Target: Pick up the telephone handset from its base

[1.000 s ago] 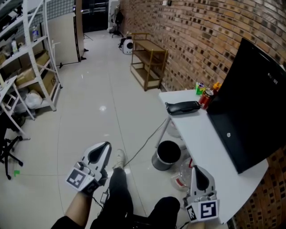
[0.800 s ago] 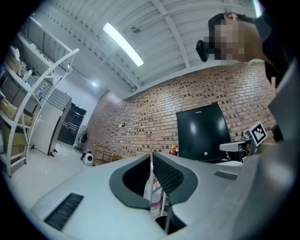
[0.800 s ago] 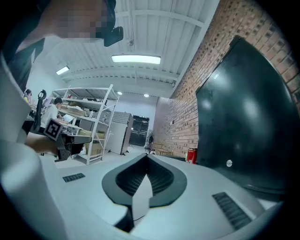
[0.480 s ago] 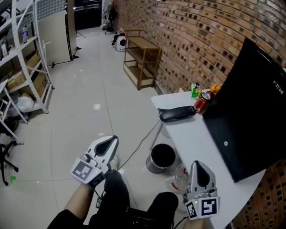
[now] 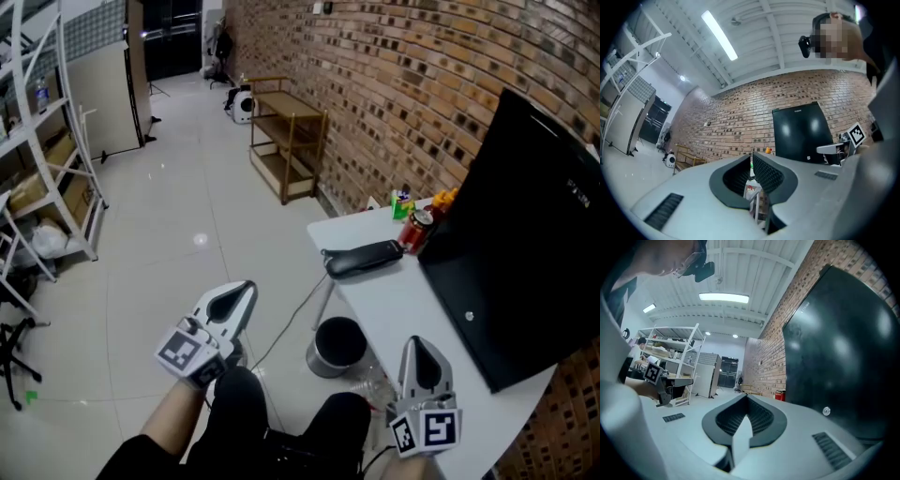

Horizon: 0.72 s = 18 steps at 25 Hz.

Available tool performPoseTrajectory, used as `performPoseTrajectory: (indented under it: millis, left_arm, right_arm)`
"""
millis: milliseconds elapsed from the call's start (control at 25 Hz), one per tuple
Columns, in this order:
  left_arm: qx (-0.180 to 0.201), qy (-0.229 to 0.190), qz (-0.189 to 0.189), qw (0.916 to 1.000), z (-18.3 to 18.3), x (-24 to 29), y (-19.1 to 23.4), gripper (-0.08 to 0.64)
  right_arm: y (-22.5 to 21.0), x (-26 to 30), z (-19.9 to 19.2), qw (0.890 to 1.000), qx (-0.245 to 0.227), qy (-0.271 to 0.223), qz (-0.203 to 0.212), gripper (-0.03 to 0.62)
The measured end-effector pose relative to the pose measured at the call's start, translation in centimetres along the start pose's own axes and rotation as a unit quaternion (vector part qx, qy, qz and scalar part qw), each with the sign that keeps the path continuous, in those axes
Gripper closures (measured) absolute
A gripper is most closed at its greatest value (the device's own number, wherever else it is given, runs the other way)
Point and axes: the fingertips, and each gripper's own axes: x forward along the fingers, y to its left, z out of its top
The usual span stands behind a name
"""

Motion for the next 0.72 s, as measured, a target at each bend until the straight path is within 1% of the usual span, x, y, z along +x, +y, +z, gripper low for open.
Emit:
performPoseTrajectory:
  millis: [120, 400, 520, 720]
  left_arm:
    - [0.010, -0.002, -0.013, 0.9999, 0.4, 0.7, 0.0, 0.540]
    - [0.018, 0.000, -0.038, 0.9991, 0.6, 2.2, 0.6, 0.540]
    - [0.016, -0.007, -0.042, 0.9990, 0.8, 2.8, 1.1, 0.540]
    - [0.006, -0.009, -0.053, 0.9985, 0.6, 4.2, 1.3, 0.540]
  right_arm:
    - [-0.7, 0.4, 0.3, 1.000, 0.004, -0.005, -0.016, 0.583]
    - [-1.9, 0.8, 0.4, 0.998, 0.018, -0.017, -0.050, 0.581]
    - [-2.4, 0.7, 0.2, 0.998, 0.027, -0.019, -0.057, 0.582]
    - [-3.0, 0.0, 0.5, 0.997, 0.019, -0.020, -0.075, 0.583]
